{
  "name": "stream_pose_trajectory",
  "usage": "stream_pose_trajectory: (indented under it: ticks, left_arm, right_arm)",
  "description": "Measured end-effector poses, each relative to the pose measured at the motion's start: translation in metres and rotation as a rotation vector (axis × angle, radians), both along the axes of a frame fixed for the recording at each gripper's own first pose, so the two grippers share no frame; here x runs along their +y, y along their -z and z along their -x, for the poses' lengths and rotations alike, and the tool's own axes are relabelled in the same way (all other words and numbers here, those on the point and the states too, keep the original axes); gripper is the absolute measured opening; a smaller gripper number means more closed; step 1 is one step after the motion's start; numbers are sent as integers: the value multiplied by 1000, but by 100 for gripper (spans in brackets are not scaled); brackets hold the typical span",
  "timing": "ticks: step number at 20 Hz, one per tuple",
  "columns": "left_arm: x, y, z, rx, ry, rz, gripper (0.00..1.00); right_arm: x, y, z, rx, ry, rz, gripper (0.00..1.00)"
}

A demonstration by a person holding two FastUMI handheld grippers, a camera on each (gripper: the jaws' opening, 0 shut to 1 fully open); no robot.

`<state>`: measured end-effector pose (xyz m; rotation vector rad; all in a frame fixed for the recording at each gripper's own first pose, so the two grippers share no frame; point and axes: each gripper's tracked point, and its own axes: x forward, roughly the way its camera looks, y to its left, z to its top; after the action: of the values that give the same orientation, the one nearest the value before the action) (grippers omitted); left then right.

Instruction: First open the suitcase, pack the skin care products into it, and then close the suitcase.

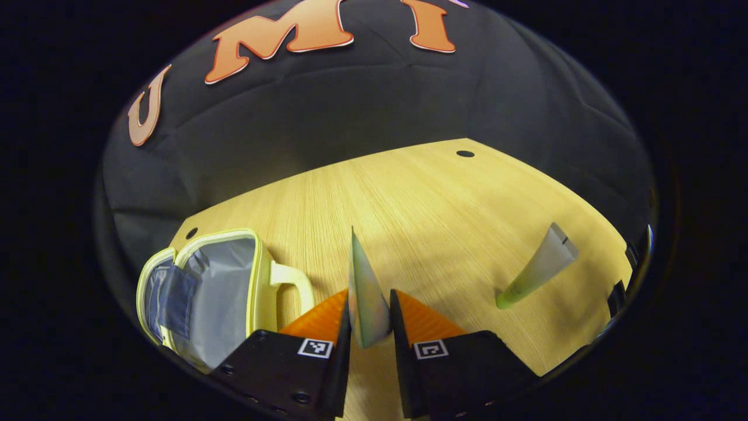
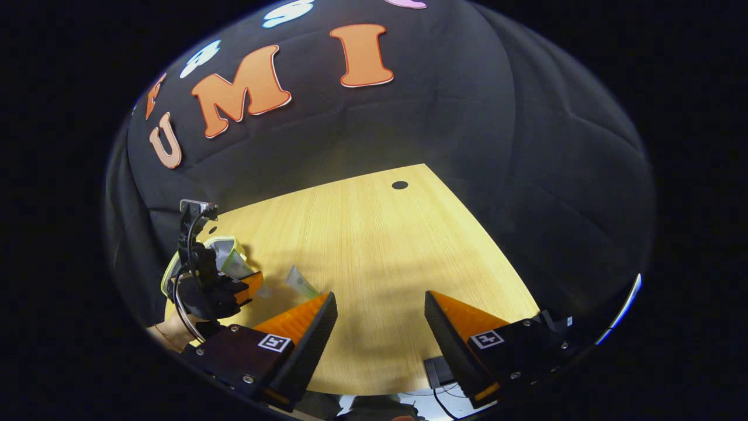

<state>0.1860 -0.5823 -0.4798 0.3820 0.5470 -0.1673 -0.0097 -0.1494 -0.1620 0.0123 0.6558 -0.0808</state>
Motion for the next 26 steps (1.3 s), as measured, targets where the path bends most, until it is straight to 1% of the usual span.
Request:
stream_pose_trajectory:
  ticks: [1,2,4,7,8,10,11,13,14,15,17,19,21,23,25,26]
  left_arm:
    - [0,4,1,23,-13,16,29]
    - [-3,4,7,53,1,46,30]
    - [-7,2,18,93,4,99,30]
    - [-1,-21,39,120,5,107,30]
    - [2,-29,48,128,5,121,31]
    - [8,-52,64,139,-9,166,30]
    - [14,-64,71,142,-24,190,29]
    - [30,-86,87,143,-62,228,30]
    - [42,-97,93,134,-79,234,29]
    - [55,-105,99,126,-99,231,30]
    - [81,-117,114,111,-139,223,30]
    - [101,-122,122,101,-173,235,30]
    - [121,-119,133,114,-217,249,30]
    - [136,-120,140,113,-248,252,30]
    - [149,-116,144,117,-274,255,30]
    - [154,-115,145,119,-283,253,30]
  right_arm:
    - [1,1,-1,0,-3,6,96]
    - [3,1,-3,-1,-8,10,96]
    - [9,-2,-7,-14,-16,4,96]
    - [27,-9,-20,-51,-40,-19,96]
    - [35,-10,-26,-63,-57,-23,96]
    - [55,-13,-39,-93,-104,-17,95]
    - [64,-8,-44,-97,-133,-5,95]
    - [85,4,-53,-91,-189,8,96]
    - [95,12,-56,-78,-215,12,96]
    - [104,22,-58,-64,-241,14,96]
    - [119,42,-64,-28,-286,19,96]
    - [129,64,-71,16,-318,29,96]
    - [130,84,-77,61,-325,34,96]
    - [129,109,-80,119,-312,20,93]
    - [130,127,-83,169,-305,17,88]
    - [130,133,-85,182,-301,21,84]
